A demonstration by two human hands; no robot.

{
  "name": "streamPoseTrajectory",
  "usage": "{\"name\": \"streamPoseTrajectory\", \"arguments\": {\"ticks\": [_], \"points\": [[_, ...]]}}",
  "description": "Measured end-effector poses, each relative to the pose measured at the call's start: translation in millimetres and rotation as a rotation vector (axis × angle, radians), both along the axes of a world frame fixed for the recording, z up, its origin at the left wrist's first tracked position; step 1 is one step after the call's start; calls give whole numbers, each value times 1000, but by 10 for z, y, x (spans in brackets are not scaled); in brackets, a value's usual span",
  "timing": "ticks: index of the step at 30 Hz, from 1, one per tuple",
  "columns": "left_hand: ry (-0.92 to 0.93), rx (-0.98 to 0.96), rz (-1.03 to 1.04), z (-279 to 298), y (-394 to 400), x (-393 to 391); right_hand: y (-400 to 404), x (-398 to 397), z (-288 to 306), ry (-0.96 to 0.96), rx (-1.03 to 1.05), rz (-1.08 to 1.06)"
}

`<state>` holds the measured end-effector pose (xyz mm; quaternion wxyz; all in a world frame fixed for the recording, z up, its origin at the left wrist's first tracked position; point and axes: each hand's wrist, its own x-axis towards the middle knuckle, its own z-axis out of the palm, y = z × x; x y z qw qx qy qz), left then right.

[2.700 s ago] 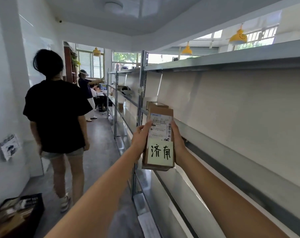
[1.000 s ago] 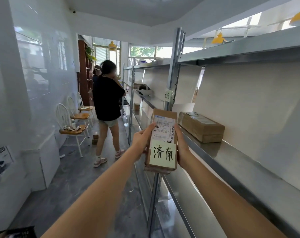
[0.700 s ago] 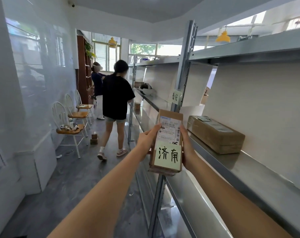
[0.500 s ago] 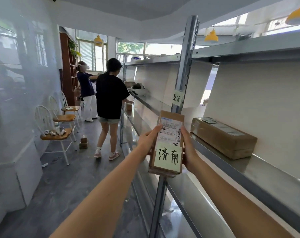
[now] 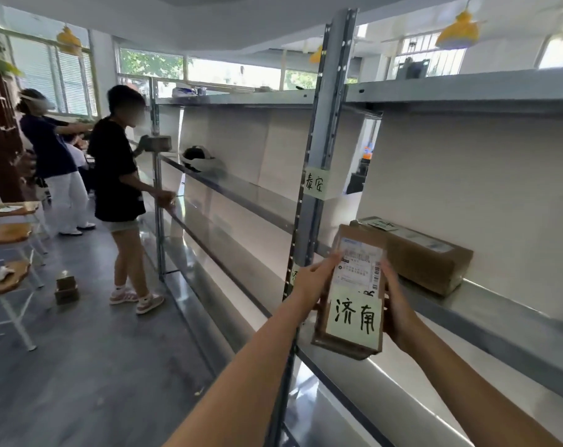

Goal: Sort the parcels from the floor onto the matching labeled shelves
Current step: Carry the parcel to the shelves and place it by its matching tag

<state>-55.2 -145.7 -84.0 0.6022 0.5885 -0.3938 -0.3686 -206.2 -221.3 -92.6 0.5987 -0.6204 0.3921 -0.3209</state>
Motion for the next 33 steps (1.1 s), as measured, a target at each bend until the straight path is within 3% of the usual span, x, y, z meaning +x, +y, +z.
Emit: {"name": "streamPoseTrajectory", "arguments": {"ticks": [11, 27, 33], "points": [[62, 32, -215, -204, -425, -374, -12, -508, -106, 19, -30, -242], [49, 73, -429, -666, -80, 548, 757, 374, -524, -7, 52, -434], [103, 245, -614, -945, -43, 732, 846, 392, -737, -90, 201, -477]]}}
